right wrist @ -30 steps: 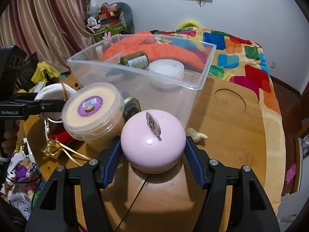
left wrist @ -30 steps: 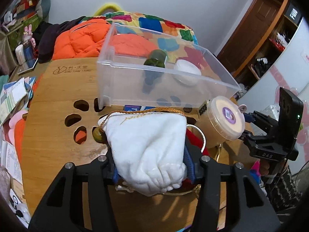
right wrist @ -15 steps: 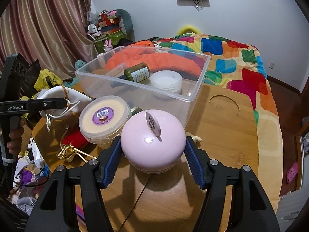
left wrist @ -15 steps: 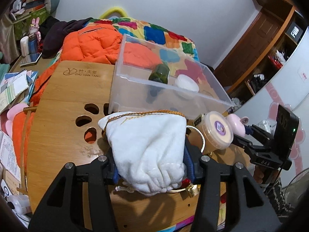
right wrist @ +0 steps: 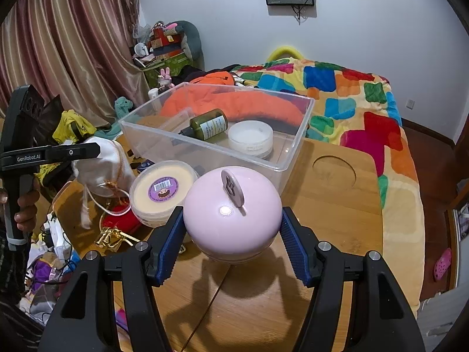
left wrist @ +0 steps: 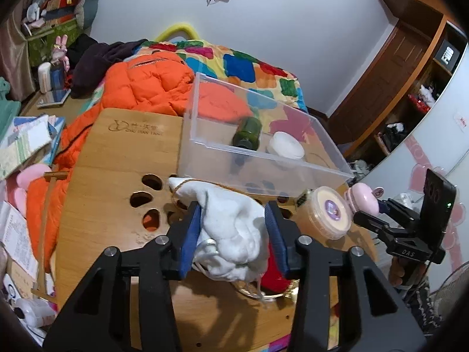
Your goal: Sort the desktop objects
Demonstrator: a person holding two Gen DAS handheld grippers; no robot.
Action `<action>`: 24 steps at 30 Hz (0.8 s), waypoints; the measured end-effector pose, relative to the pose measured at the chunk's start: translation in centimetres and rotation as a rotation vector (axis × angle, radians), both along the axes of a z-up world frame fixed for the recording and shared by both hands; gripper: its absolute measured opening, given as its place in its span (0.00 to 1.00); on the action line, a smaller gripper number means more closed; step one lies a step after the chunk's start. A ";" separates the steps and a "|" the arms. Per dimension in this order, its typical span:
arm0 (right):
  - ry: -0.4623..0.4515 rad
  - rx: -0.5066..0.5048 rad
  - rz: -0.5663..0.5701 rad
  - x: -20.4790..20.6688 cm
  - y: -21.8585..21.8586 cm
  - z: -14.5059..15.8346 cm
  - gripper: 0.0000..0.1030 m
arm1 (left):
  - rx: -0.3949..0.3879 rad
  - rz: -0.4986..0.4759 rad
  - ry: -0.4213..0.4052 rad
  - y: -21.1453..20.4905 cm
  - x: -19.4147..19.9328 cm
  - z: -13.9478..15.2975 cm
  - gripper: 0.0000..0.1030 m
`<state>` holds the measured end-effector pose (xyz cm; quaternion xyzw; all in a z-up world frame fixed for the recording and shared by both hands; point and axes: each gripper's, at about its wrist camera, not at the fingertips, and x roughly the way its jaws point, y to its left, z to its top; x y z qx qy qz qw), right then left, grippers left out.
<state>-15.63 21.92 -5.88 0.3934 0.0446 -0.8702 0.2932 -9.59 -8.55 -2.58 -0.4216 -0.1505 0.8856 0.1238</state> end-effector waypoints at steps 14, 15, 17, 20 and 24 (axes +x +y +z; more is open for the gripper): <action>-0.023 0.020 0.009 0.1 -0.6 -0.9 0.58 | -0.079 -0.036 -0.095 1.1 0.2 -3.4 0.49; -0.024 0.021 0.010 0.2 -0.6 -0.9 0.58 | -0.073 -0.033 -0.100 1.1 0.1 -3.7 0.51; -0.027 0.015 0.012 0.3 -0.5 -1.0 0.58 | -0.057 -0.025 -0.097 0.8 0.0 -3.9 0.51; -0.023 0.015 0.008 0.3 -0.3 -1.0 0.58 | -0.055 -0.020 -0.083 1.0 0.0 -3.8 0.43; -0.024 0.004 -0.001 0.1 0.0 -0.9 0.58 | -0.089 -0.027 -0.046 1.6 0.2 -2.6 0.32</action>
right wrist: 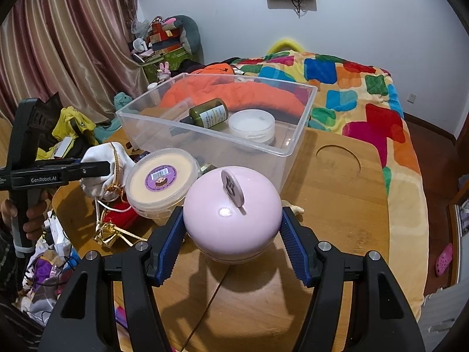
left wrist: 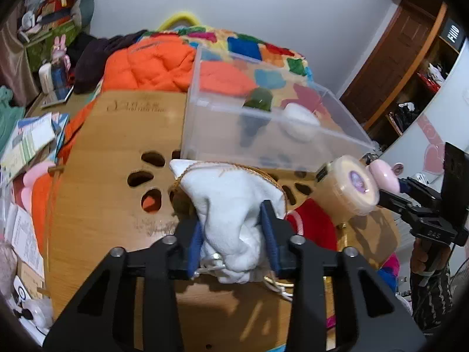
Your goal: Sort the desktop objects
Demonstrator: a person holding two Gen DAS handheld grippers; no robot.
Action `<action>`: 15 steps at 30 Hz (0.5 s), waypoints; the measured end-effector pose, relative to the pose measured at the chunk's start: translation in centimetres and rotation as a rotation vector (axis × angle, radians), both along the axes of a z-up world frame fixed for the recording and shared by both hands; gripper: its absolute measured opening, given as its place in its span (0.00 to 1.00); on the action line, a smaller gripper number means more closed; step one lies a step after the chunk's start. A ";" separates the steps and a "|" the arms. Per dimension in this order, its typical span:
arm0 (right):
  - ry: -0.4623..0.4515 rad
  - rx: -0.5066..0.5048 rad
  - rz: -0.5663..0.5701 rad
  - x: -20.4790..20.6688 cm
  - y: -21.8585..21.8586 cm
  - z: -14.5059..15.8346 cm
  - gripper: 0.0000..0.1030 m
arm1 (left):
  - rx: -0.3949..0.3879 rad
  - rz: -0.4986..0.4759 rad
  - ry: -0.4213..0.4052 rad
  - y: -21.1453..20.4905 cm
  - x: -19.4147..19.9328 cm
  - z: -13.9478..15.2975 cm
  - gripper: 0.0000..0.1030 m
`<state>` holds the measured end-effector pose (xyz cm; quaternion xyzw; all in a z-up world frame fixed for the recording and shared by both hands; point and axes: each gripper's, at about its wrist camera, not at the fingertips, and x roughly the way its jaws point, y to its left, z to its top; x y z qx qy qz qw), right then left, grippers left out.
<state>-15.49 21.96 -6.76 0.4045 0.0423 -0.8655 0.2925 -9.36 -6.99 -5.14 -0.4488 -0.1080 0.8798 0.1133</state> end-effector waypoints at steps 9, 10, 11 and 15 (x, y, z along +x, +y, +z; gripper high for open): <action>0.020 -0.033 -0.020 -0.1 0.7 0.9 0.58 | -0.074 -0.026 0.066 -0.5 0.0 4.6 0.19; 0.019 -0.040 -0.022 -0.2 0.8 1.0 0.58 | -0.078 -0.028 0.067 -0.5 0.0 4.8 0.19; 0.019 -0.047 -0.024 -0.3 0.8 1.1 0.58 | -0.077 -0.029 0.070 -0.6 0.0 5.1 0.19; 0.017 -0.061 -0.023 -0.6 0.8 1.5 0.58 | -0.055 -0.037 0.070 -0.7 -0.2 5.6 0.16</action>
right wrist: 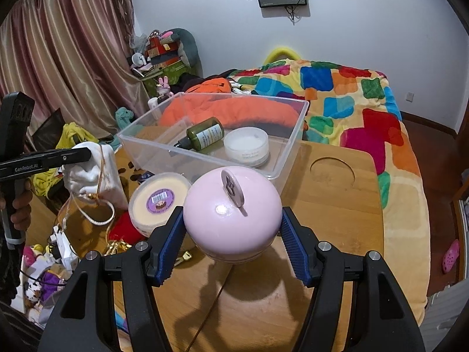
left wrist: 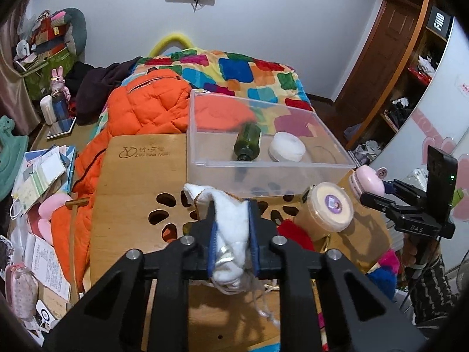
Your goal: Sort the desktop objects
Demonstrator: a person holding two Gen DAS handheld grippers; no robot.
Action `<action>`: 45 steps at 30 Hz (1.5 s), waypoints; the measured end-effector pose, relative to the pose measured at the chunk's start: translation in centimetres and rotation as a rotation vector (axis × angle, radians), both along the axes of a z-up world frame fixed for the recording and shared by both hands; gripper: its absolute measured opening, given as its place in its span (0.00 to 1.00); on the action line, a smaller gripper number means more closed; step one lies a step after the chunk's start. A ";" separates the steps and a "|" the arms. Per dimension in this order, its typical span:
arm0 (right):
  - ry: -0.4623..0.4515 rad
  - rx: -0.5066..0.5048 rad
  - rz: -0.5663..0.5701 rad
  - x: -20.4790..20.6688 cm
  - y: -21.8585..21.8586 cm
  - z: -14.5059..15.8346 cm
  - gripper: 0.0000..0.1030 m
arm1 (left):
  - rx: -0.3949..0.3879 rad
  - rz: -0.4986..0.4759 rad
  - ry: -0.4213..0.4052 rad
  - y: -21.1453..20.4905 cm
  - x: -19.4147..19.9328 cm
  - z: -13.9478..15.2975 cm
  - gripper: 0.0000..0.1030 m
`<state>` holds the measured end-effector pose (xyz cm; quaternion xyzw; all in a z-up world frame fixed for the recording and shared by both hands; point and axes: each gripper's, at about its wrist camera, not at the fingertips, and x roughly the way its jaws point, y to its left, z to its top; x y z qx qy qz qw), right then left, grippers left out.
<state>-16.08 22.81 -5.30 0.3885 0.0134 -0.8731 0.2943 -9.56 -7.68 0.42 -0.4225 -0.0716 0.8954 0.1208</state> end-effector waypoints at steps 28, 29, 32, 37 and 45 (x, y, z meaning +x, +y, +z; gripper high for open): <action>-0.003 0.027 0.017 0.0 -0.6 0.0 0.58 | -0.052 -0.227 -0.043 7.6 3.5 -3.6 0.69; -0.004 0.028 0.016 0.1 -0.6 0.0 0.58 | -0.049 -0.243 -0.054 8.2 3.5 -4.0 0.69; -0.007 0.029 0.018 0.1 -0.5 -0.1 0.58 | -0.060 -0.274 -0.084 9.7 3.3 -5.5 0.69; -0.006 0.035 0.015 0.2 -0.4 -0.1 0.58 | -0.102 -0.276 -0.133 11.1 2.0 -8.1 0.69; 0.005 0.039 0.022 0.3 -0.4 0.0 0.58 | -0.199 -0.234 -0.050 11.3 2.2 -8.4 0.39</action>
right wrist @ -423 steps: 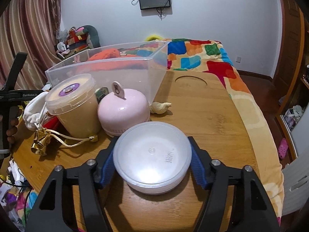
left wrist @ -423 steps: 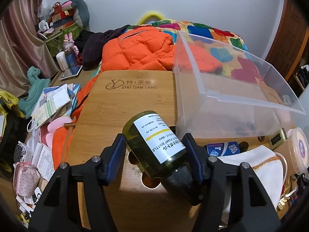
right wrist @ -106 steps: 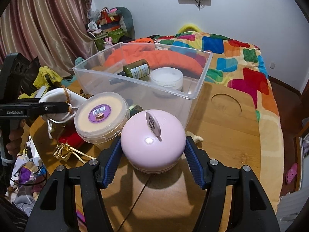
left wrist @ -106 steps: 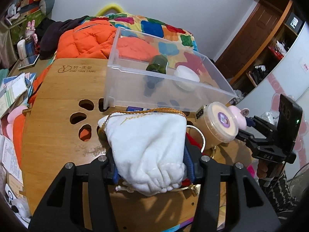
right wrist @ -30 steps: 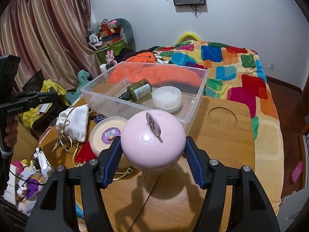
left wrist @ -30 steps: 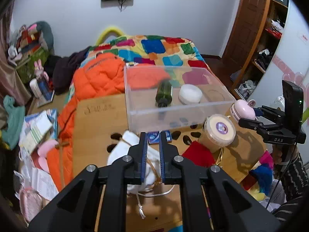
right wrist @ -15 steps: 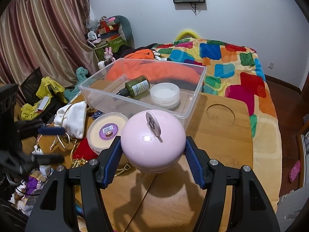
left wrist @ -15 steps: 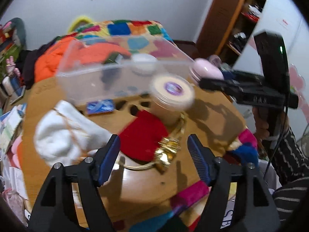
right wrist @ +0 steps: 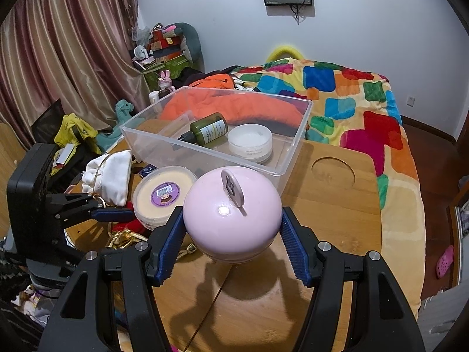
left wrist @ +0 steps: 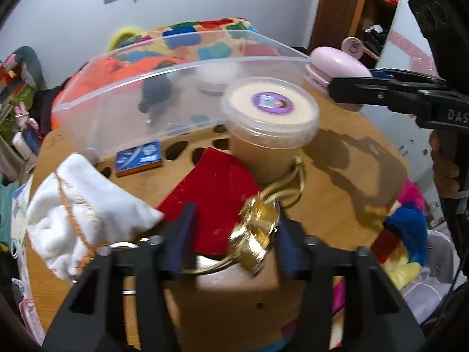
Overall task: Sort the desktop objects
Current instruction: 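Grasp the gold ornament with red cloth using the left tool, then carry the gold ornament with left tool while right tool carries pink jar to box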
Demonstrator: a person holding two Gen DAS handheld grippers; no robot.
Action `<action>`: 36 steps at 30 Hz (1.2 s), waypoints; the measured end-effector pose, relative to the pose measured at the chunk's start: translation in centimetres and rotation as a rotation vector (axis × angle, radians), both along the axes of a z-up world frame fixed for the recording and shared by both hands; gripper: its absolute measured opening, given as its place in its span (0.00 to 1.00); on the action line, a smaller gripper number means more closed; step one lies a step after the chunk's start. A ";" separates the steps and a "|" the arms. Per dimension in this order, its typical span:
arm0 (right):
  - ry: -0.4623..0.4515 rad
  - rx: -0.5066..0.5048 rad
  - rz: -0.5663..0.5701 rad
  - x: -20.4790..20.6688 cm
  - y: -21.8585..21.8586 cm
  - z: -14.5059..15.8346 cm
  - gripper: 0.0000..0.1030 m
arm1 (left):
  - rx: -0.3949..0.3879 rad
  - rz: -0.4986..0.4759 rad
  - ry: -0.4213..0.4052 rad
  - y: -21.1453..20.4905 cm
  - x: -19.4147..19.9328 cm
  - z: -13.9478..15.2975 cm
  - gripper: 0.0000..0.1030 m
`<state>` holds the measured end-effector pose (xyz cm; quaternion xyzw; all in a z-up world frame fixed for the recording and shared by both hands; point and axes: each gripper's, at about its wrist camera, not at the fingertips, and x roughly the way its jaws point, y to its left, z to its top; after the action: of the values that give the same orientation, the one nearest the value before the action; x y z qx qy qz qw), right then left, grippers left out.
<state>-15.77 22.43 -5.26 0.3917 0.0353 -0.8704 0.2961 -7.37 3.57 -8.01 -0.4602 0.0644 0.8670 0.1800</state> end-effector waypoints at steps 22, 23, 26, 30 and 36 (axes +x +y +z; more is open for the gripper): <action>0.048 -0.037 0.011 -0.5 -1.1 2.7 0.58 | 0.370 0.113 0.048 -7.4 -0.9 7.9 0.20; 0.054 -0.037 0.011 -0.6 -1.1 3.0 0.58 | 0.375 0.114 0.054 -7.6 -1.1 8.3 0.20; 0.067 -0.037 0.015 -0.9 -1.3 3.4 0.58 | 0.383 0.121 0.088 -8.1 -1.5 9.6 0.20; 0.081 -0.038 0.021 -1.5 -1.8 4.1 0.58 | 0.379 0.115 0.153 -8.3 -2.1 11.8 0.20; 0.086 -0.045 0.026 -2.9 -2.7 4.5 0.58 | 0.366 0.121 0.197 -8.7 -4.2 13.5 0.20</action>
<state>-18.62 19.76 -0.72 0.3467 0.0334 -0.8831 0.3143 -11.54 -5.11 5.47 -0.3360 -0.1048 0.9142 0.2010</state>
